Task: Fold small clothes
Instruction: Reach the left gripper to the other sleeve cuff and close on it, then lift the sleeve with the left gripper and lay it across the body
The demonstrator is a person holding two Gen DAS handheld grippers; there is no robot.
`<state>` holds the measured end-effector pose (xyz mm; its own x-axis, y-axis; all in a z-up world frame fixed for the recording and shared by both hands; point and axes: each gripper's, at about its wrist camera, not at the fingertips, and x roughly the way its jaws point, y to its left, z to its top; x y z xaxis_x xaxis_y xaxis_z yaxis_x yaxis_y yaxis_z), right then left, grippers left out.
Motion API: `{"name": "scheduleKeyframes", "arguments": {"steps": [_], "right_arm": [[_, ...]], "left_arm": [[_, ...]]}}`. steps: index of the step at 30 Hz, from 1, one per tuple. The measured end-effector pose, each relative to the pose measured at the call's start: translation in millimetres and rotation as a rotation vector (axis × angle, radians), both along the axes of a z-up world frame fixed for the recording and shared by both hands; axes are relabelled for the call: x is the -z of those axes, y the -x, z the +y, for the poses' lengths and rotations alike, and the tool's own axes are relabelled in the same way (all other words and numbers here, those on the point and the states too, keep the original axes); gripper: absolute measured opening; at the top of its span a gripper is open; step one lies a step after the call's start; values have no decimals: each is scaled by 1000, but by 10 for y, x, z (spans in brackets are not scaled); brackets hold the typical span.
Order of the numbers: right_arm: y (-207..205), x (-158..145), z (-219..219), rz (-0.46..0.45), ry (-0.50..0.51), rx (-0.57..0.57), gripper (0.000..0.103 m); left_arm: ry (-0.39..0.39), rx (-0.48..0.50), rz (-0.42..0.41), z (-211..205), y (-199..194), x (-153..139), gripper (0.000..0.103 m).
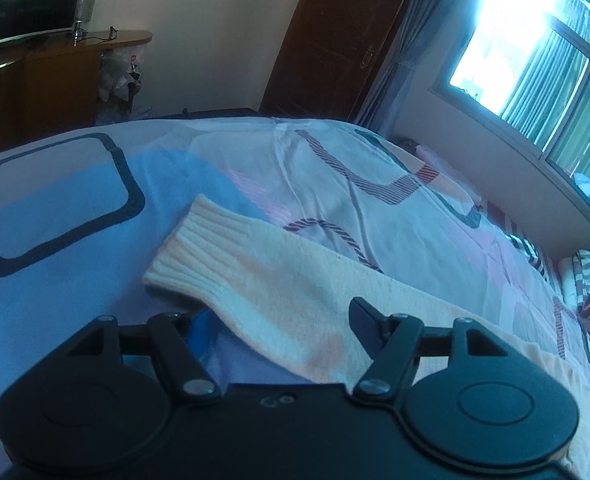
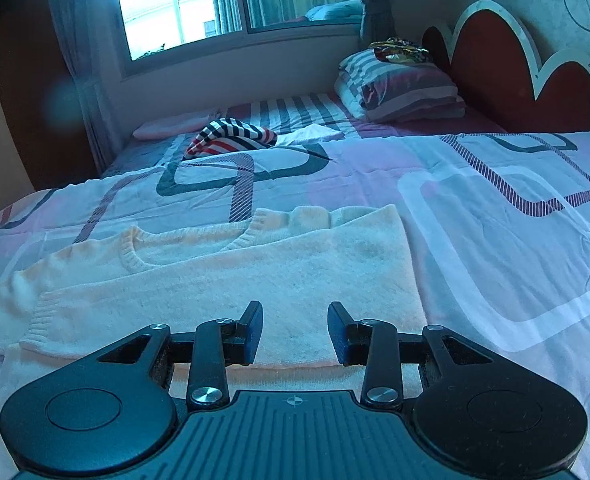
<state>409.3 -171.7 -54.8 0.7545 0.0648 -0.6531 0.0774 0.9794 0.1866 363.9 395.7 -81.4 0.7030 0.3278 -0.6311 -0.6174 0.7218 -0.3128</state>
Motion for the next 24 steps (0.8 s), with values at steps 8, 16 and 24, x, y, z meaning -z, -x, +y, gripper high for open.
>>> {"name": "scheduleKeyframes", "arguments": {"steps": [8,16,24], "right_arm": [[-6,-7,17,6,13,6,37],[-14,-41,23,1,19,4,37],[5,-66,-85,-8,15,17,37]], "left_arm": [[128,-99,-109,277,175,55,28],[79,-112,-241,338,363,-66,3],[147,-136,-138,487,185,14,3]]}}
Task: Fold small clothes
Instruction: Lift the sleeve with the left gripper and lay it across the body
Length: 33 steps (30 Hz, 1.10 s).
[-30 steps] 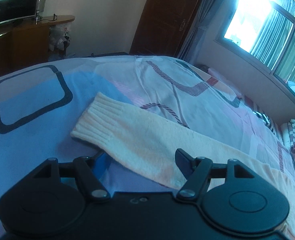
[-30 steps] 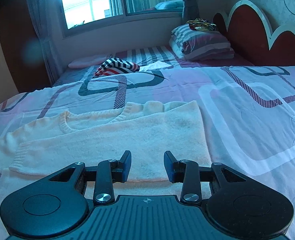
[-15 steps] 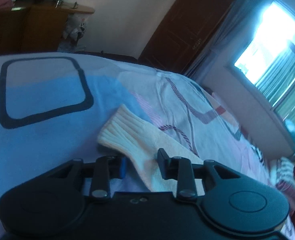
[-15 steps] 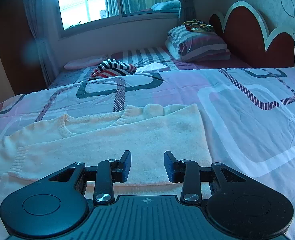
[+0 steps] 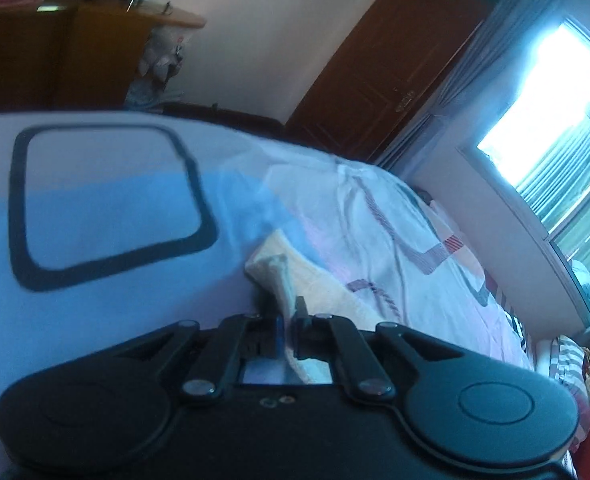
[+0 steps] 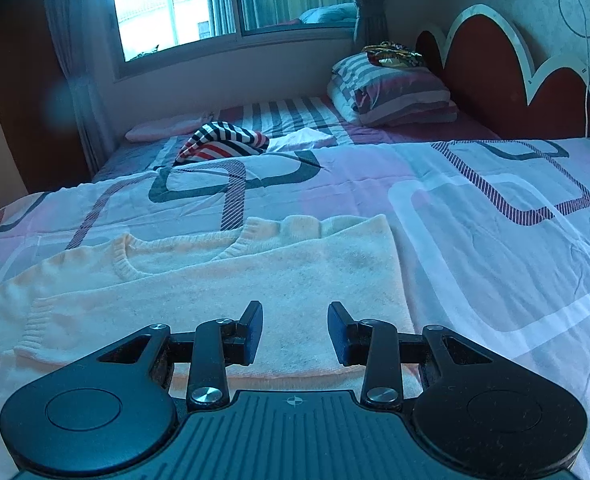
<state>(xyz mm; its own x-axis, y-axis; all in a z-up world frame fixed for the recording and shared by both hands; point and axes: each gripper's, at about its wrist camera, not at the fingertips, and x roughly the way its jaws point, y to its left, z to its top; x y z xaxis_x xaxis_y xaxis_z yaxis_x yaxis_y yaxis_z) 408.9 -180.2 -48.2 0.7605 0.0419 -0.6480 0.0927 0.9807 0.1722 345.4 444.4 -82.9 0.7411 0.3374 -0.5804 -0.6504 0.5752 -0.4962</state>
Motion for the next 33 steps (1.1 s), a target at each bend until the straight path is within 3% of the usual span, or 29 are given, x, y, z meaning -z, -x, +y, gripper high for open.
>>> {"name": "scheduleKeyframes", "arguments": {"steps": [3,6,16,24,33], "right_arm": [[28,15,-81,-4,-12,12,37],[65,14,-166,-17,-32,18,37],[16,25,-521,-51,-113,20,37],[118,38,-919,-57,-162,52,37],[237,64,-1306,-48,-179,90,37]], "left_arm": [[-49,43,-29,-198,-92,-153,3],[-110,149,-57,-530,-264,-324,3],[-216,549,-75,-2349,-1027,-579,3],[-393,845,36,-3921,-1342,-431,3],[-443,1027,120,-4877,-1425,-84,3]]}}
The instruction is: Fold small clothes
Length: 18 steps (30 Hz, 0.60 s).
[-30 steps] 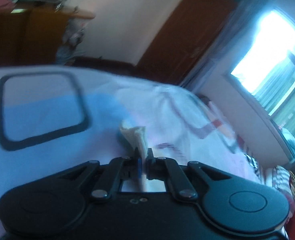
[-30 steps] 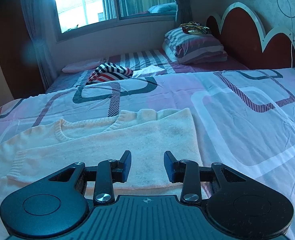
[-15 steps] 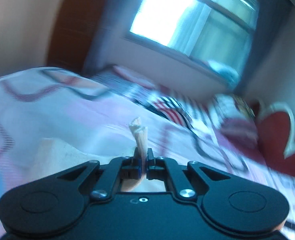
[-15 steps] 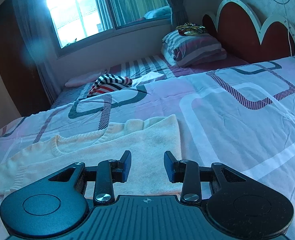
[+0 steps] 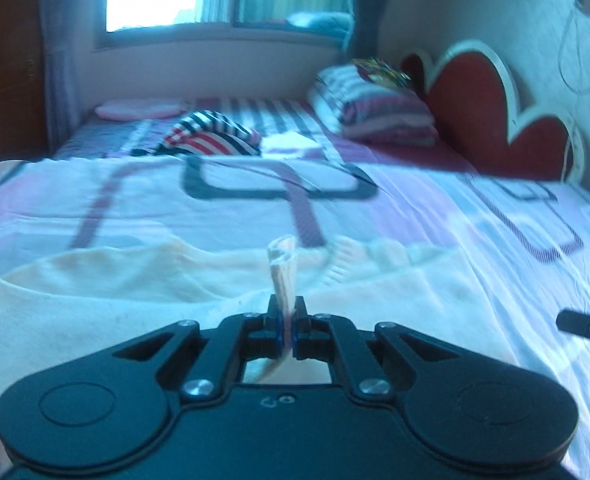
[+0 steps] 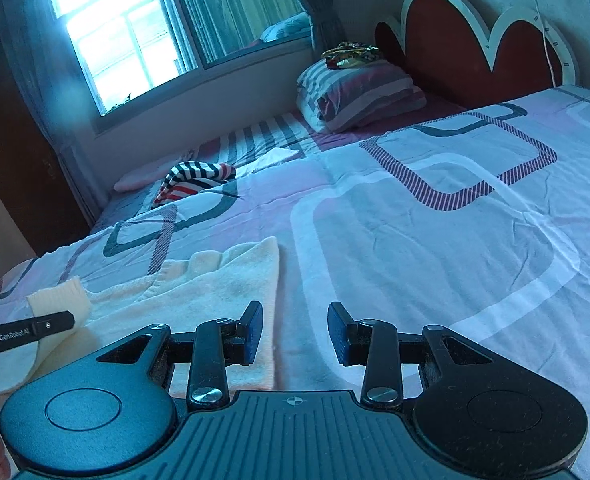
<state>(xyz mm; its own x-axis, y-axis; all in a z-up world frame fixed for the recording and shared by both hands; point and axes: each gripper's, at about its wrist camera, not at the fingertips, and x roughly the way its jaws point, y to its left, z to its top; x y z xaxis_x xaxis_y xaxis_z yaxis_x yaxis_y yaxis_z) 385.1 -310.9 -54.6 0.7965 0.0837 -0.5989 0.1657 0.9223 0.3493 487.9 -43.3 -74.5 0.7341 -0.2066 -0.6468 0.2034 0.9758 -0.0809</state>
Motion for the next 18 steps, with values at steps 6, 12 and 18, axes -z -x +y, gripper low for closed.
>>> {"name": "scheduleKeyframes", "arguments": {"steps": [6,12,18], "right_arm": [[26,3,-87,10,-20,-11,37],[-107,4,13,15,-96,-63,37],[-352,51,370,23,-163,-149,53]], "left_arm": [[-49,50,62,-331,-78,239,3],[-16,122,51,-386,15,258,52],[-29,-40,-51,246,450,-19,63]]}}
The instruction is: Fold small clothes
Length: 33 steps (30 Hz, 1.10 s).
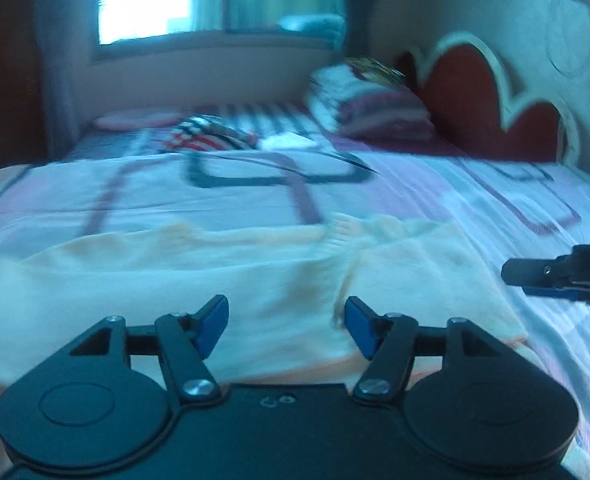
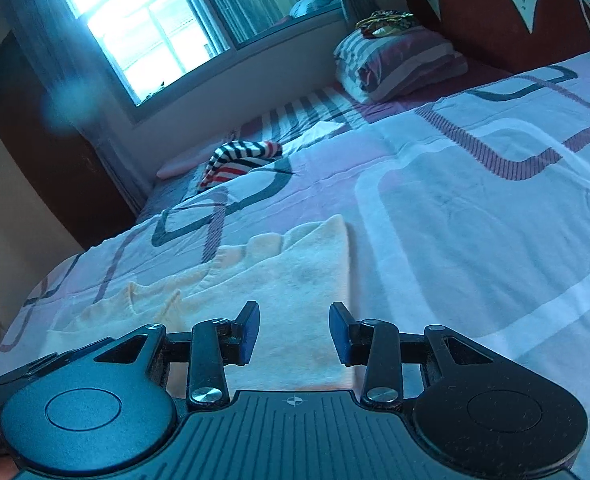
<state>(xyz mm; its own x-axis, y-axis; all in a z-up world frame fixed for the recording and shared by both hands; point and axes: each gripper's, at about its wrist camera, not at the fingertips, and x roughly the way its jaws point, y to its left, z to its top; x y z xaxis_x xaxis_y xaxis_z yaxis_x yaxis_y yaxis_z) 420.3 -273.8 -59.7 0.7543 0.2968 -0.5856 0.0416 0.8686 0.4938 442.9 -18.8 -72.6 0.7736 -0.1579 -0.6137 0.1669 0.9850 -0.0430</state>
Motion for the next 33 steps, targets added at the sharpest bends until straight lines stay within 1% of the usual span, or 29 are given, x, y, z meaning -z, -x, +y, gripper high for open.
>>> {"name": "scheduleKeyframes", "arguments": {"steps": [1,3,6,8,10,13,15,16,17,18,19,20,22,26,28,30,32,33], "right_arm": [[-38,15,71,-4,-8,-17,63],[-106,44,235,-2,-12,-54,64],[-185,112,467,10,-37,-106,64],[-229,157,613,31,-21,-120,64],[-276,220,750,70,12,-116,64],[-297,241,829,76,23,-107,64],[-327,237,856,77,26,-113,64],[-343,235,874,75,30,-116,59],[-356,238,897,76,35,-126,50],[-399,245,928,85,43,-138,30],[-427,254,959,89,53,-147,20],[-458,257,996,85,61,-154,19],[-479,240,1031,67,74,-166,7],[-422,102,973,-6,101,-141,6],[-337,-24,840,-60,122,-89,6],[-248,-75,629,-81,136,-21,6],[-235,-22,486,-47,139,-16,6],[-241,9,445,-30,139,-24,6]], "left_arm": [[5,-50,-14,200,105,-38,63],[1,-147,-32,566,291,-66,64],[1,-279,-10,1100,493,-51,64],[10,-326,29,1329,524,-3,64],[29,-342,59,1473,506,33,64],[68,-316,80,1529,424,86,64],[76,-303,93,1514,348,118,64],[73,-302,86,1506,316,135,64],[65,-300,88,1507,285,160,64],[50,-302,95,1507,250,181,64],[34,-302,97,1509,232,201,64],[23,-301,101,1512,219,209,64],[9,-289,117,1516,191,218,63],[-23,-265,124,1500,192,240,62],[-24,-263,125,1508,200,239,61],[-13,-263,129,1526,204,219,54],[6,-249,130,1528,214,191,36],[10,-240,130,1519,217,185,32]]}}
